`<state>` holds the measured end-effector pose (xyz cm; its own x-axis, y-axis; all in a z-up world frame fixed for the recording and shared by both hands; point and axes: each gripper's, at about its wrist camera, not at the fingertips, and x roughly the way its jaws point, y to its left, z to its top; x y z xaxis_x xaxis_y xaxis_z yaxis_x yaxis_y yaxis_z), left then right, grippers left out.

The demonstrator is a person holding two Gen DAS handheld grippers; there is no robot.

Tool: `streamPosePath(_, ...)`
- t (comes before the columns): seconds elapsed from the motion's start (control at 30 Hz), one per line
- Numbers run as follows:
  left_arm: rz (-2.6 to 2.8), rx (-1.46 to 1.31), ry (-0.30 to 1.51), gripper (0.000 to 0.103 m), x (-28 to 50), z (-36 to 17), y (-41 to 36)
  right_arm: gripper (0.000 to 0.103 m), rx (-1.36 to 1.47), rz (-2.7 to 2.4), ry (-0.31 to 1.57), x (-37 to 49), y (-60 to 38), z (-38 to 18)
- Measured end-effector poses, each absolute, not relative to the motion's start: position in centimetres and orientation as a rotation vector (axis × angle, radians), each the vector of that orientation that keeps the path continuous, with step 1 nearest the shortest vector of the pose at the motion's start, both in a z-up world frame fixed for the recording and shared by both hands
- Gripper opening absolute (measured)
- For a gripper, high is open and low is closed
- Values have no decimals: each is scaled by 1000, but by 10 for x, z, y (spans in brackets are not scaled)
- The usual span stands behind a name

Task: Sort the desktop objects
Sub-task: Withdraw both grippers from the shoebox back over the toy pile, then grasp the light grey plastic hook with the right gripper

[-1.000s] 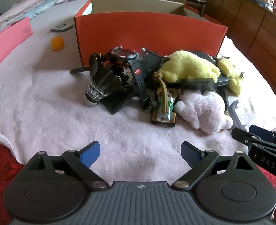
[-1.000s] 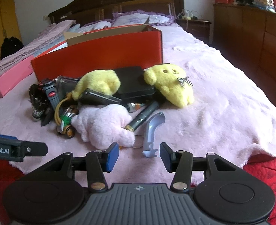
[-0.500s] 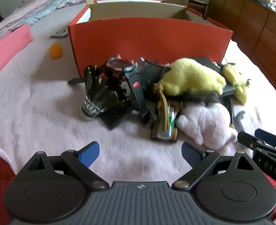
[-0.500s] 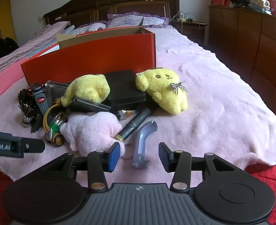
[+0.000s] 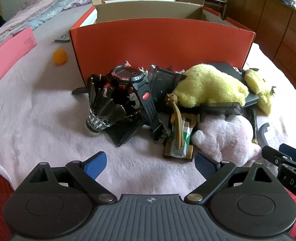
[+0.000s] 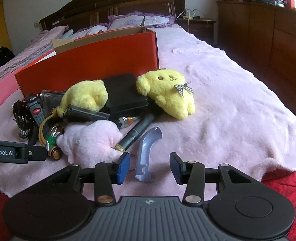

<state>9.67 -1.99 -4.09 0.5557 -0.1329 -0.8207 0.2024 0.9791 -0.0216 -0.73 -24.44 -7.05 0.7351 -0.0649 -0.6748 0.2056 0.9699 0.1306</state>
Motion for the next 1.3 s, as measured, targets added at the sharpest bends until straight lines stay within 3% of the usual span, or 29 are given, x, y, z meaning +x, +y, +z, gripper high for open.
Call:
streamPosePath(0.5, -194, 48, 958, 95, 119, -45, -29, 43, 250, -142, 782, 5, -248, -87)
streamPosePath(0.67, -201, 74, 970, 95, 130, -55, -35, 50, 217, -134, 792, 8, -243, -91)
streamPosePath(0.97, -227, 153, 991, 99, 139, -70, -45, 50, 194, -146, 783, 7, -238, -92)
streamPosePath(1.13, -227, 183, 945, 86, 128, -69, -49, 47, 186, -154, 785, 6, -238, -91)
streamPosePath(1.3, -244, 211, 910, 65, 119, -60, -55, 41, 198, -160, 781, 5, -240, -90)
